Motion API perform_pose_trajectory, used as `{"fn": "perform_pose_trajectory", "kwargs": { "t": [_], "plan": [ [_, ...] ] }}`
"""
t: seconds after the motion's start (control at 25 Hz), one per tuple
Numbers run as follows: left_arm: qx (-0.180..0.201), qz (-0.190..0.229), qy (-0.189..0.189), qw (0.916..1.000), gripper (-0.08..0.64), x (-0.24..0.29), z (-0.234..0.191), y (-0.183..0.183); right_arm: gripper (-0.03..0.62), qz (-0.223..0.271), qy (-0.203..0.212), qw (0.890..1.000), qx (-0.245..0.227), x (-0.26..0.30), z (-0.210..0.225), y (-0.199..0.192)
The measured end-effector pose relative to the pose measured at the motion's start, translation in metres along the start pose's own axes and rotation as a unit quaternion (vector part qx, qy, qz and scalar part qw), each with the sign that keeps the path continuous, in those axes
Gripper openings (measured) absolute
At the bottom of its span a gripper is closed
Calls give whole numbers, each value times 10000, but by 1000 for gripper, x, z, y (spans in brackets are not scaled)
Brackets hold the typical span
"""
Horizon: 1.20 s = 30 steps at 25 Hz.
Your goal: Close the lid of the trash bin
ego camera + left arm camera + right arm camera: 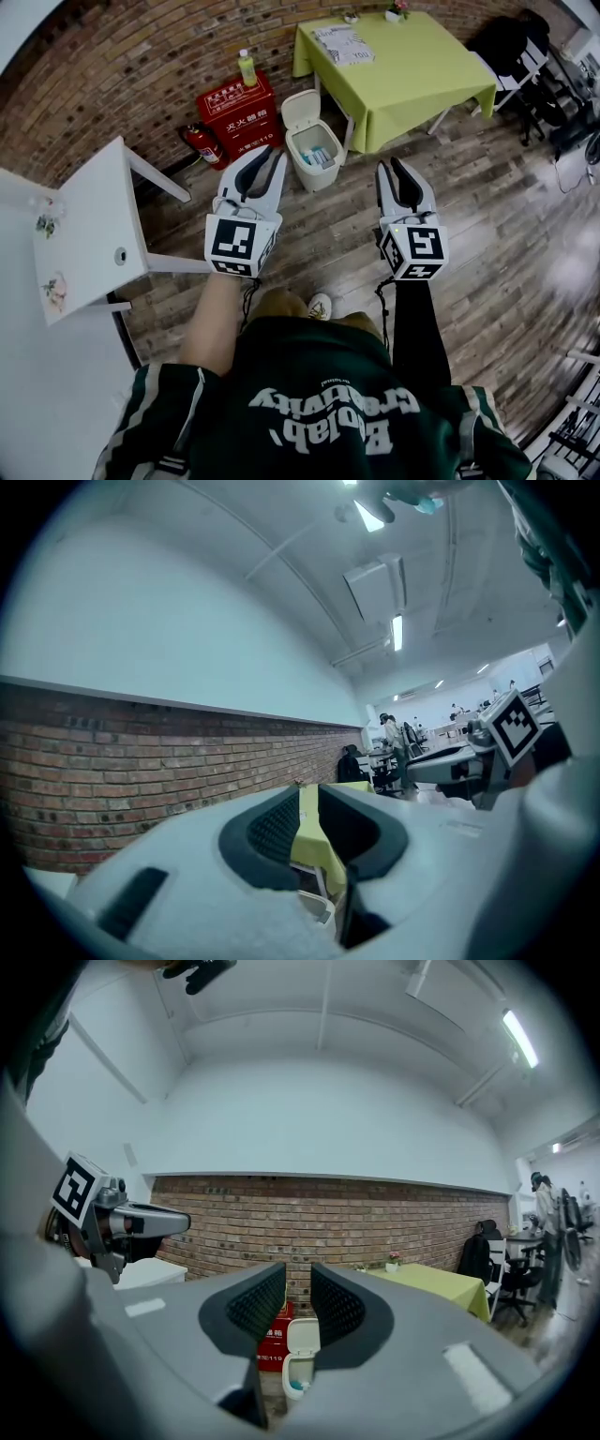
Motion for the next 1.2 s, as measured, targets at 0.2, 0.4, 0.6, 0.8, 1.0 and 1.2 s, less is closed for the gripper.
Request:
{"fn": "perform_pose_trajectory", "kwargs": {
  "t": [0.2, 0.4, 0.6, 0.8, 1.0, 1.2],
  "plan": [
    [34, 19, 33, 10000, 69, -3, 0, 5, 95, 61, 65, 9999, -63, 3, 1, 7],
    [57, 1, 125, 9999, 67, -3, -10, 4, 95, 62, 183, 9997, -142, 14, -5, 11],
    [51, 17, 189, 9998, 67, 12, -19, 5, 94, 71, 219, 9996, -187, 31, -1, 13],
    [84, 111, 125, 9998, 67, 34, -27, 12, 92, 173, 186, 9995, -160, 49, 8, 19],
    [240, 165, 109, 9995, 67, 64, -43, 19, 92, 167, 150, 9996, -175, 76, 17, 24],
    [240, 209, -90, 9995, 67, 99, -64, 23, 92, 132, 39, 9997, -219, 109, 25, 33]
  ]
}}
Point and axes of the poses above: the fingertips, and each gripper's own axes: x forward along the fingers, z to its right, y out of its top, the point moved 2 cm from there along -x, backward along the fingers, and after that the axes turned 13 degrees about -z, right-handed, at the moved point
